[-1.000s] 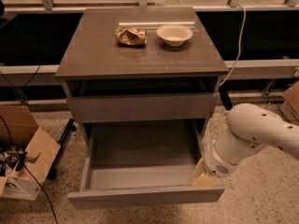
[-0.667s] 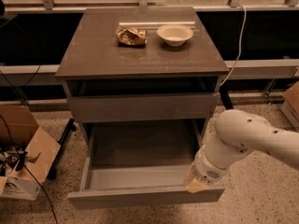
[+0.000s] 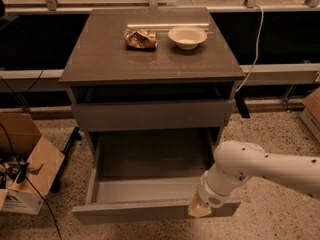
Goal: Close middle drawer
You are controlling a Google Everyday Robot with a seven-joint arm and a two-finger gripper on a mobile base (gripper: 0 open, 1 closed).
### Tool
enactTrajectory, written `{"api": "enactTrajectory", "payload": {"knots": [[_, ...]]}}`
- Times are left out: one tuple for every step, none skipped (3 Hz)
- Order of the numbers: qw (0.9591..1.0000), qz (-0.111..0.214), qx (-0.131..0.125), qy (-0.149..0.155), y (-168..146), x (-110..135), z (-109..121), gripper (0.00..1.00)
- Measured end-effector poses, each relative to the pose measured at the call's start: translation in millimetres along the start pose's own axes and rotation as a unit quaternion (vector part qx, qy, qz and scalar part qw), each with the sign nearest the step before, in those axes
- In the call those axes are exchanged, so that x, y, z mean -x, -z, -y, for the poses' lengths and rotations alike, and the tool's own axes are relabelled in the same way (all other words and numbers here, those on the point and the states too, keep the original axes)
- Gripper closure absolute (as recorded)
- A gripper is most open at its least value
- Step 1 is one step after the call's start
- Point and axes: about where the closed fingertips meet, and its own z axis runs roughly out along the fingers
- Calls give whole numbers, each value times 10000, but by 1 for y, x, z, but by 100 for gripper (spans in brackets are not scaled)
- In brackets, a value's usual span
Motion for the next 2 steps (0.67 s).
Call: {"api": "enactTrajectory", "payload": {"knots": [[9992,120,245,-296,-39,-19,13,100],[9956,259,634,-647,-88,-38,29,100]]}}
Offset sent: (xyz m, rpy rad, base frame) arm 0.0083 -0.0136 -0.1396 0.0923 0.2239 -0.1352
